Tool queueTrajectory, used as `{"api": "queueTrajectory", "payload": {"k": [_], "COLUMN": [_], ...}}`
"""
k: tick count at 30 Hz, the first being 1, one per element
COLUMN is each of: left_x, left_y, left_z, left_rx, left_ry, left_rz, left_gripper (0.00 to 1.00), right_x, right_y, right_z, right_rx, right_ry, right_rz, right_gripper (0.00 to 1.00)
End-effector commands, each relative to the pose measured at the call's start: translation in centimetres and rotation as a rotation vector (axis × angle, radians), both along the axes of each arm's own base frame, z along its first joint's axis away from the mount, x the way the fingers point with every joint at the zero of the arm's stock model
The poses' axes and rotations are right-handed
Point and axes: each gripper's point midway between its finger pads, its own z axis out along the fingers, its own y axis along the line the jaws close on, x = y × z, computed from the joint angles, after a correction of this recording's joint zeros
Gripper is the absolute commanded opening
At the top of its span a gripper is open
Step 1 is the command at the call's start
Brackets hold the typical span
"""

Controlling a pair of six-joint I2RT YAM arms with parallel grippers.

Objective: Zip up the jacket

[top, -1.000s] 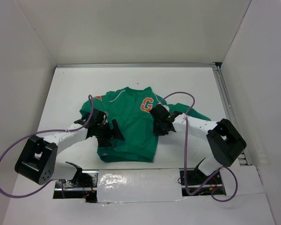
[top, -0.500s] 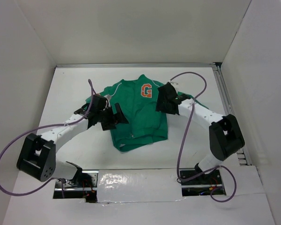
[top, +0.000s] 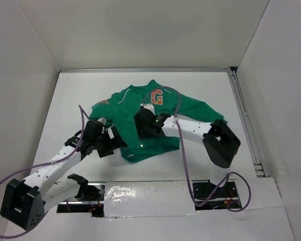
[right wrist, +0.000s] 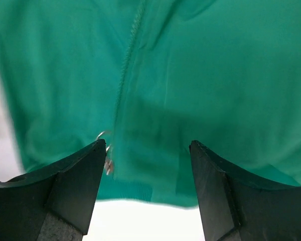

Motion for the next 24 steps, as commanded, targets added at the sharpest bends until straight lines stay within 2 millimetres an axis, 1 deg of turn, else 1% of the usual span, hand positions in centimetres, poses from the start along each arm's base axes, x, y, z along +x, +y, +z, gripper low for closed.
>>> {"api": "queueTrajectory", "payload": {"k": [1,2,3,6,8,10,12,13,15,16,17,18,19,21,22,23,24], "left_x": [0.0,-0.1,-0.1,-0.2,-0.1,0.1,0.2,0.3,0.3,0.4,0.5,0.5,0.8,0.8,0.9,1.1,1.1], "left_y": [0.6,0.6,0.6,0.4,0.4,0.3,0.1,0.1,-0.2,-0.2,-0.4,-0.5,-0.7,-1.1,-1.2,-1.2,-1.3], "left_z": [1.0,1.2,1.2,1.3,1.2,1.3,1.0,0.9,0.7,0.6,0.5,0.4,0.2,-0.1,-0.7,-0.8,-0.9], "left_rx": [-0.007,-0.016,-0.018,-0.032,-0.028,-0.032,-0.032,-0.032,-0.037,-0.036,-0.039,-0.043,-0.044,-0.047,-0.038,-0.034,-0.029], "left_ry": [-0.045,-0.059,-0.065,-0.081,-0.079,-0.08,-0.073,-0.072,-0.058,-0.059,-0.058,-0.055,-0.065,-0.06,-0.041,-0.036,-0.027], "left_rz": [0.037,0.034,0.034,0.018,0.016,0.011,0.005,0.001,-0.009,-0.013,-0.018,-0.025,-0.039,-0.059,-0.06,-0.06,-0.064], "left_gripper": [0.99,0.99,0.99,0.99,0.99,0.99,0.99,0.99,0.99,0.99,0.99,0.99,0.99,0.99,0.99,0.99,0.99], "right_x": [-0.4,-0.5,-0.3,0.0,0.1,0.0,-0.1,-0.1,-0.1,-0.1,0.1,0.2,0.2,0.5,0.6,0.9,1.0], "right_y": [1.4,1.9,2.2,2.4,1.9,2.0,1.9,1.8,1.3,1.1,0.7,0.7,0.6,0.1,0.0,-0.4,-0.6], "right_z": [-1.1,-1.7,-1.8,-2.8,-3.4,-4.0,-4.7,-4.9,-5.5,-5.5,-5.4,-5.1,-4.9,-3.9,-3.4,-2.3,-1.7], "right_rx": [-0.024,-0.032,-0.03,-0.068,-0.087,-0.084,-0.078,-0.079,-0.097,-0.099,-0.101,-0.092,-0.087,-0.072,-0.065,-0.055,-0.045], "right_ry": [0.036,0.045,0.045,0.053,0.061,0.084,0.1,0.109,0.115,0.112,0.107,0.098,0.091,0.07,0.058,0.031,0.013], "right_rz": [0.003,0.019,0.016,0.001,-0.025,-0.023,-0.025,-0.032,-0.048,-0.066,-0.077,-0.081,-0.079,-0.096,-0.105,-0.12,-0.129], "right_gripper": [0.75,0.76,0.77,0.77,0.76,0.76,0.76,0.74,0.67,0.53,0.46,0.41,0.31,0.26,0.25,0.24,0.23]}}
